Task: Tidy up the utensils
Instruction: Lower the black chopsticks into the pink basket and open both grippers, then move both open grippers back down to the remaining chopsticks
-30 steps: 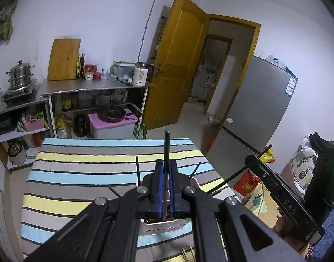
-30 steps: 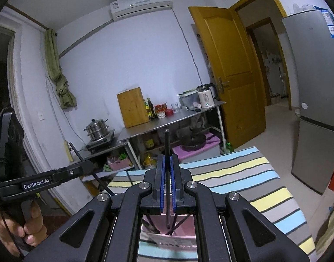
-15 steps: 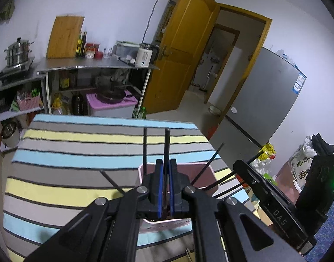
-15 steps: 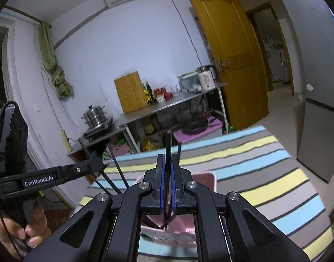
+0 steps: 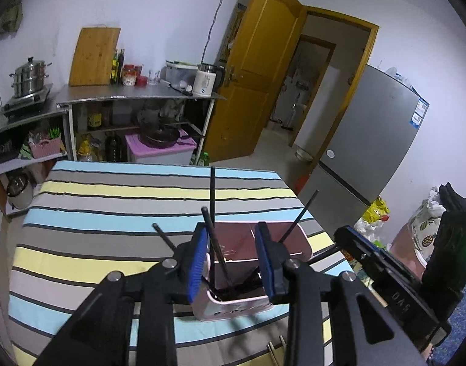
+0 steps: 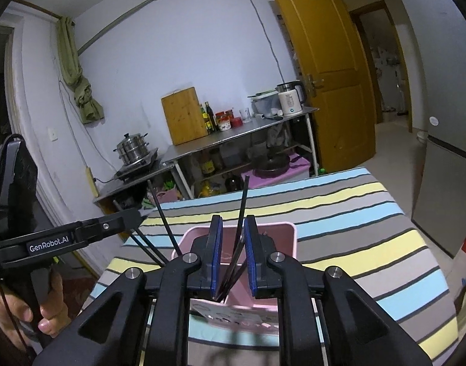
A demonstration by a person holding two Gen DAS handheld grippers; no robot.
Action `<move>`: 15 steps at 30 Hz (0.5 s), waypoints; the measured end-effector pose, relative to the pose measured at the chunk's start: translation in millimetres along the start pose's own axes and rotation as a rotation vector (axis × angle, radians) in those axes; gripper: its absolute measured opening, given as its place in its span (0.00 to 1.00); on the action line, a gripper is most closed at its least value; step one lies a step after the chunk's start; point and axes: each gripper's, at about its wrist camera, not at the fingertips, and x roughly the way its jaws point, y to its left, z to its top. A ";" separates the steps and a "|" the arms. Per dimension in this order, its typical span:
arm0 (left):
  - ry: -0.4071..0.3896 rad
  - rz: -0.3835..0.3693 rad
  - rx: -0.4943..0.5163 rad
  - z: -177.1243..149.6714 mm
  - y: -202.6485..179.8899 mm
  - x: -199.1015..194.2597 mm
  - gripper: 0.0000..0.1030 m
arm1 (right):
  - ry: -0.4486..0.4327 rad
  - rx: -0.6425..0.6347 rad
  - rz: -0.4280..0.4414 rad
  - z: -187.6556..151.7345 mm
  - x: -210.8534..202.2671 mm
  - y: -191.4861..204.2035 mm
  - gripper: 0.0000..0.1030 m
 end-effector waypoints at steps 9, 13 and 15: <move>-0.040 0.016 -0.011 -20.5 0.5 -34.5 0.36 | -0.019 -0.015 -0.021 -5.3 -44.5 -0.3 0.14; -0.051 0.016 -0.003 -33.2 -5.2 -48.0 0.36 | -0.019 -0.029 -0.031 -15.2 -63.6 1.2 0.14; -0.051 0.012 -0.007 -38.9 -7.0 -52.6 0.36 | -0.012 -0.033 -0.035 -20.6 -70.5 1.2 0.14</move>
